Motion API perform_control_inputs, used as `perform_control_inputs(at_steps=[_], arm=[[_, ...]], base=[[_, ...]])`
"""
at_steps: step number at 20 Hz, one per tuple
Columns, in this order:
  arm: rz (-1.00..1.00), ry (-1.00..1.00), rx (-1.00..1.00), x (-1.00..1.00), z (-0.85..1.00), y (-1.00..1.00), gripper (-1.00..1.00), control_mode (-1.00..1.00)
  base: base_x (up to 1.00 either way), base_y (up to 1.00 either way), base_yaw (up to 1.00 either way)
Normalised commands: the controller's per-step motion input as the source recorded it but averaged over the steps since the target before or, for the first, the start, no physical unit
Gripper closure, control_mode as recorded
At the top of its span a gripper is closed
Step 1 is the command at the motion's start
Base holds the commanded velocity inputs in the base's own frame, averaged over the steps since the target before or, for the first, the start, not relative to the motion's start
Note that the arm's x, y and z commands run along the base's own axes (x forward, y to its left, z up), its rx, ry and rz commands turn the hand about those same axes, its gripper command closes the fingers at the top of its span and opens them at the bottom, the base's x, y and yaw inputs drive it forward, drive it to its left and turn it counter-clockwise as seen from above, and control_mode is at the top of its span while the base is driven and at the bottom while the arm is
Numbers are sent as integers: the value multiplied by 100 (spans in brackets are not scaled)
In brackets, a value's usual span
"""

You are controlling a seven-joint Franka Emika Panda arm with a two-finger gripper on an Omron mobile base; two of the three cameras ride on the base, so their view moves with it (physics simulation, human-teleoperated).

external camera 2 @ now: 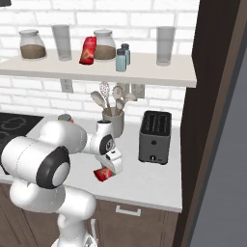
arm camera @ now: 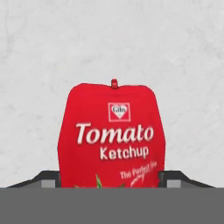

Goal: Put the shaker and condiment bottle from the counter next to their counterparts in the cabinet.

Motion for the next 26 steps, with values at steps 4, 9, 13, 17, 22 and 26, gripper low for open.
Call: perform_control_inputs(at_steps=[4, 9, 13, 17, 22, 26], arm=[[0, -3, 0, -5, 0, 5, 100, -100], [0, 0, 0, 0, 39, -1, 100, -100], [0, 0, 1, 0, 82, 0, 100, -100], [0, 0, 0, 0, 70, 0, 100, -100], [0, -1, 2, -19, 68, 3, 100, -100], [0, 0, 7, -61, 66, 9, 100, -100]], base=[[0, 0, 0], [0, 0, 0], [0, 0, 0], [0, 0, 0], [0, 0, 0], [0, 0, 0]])
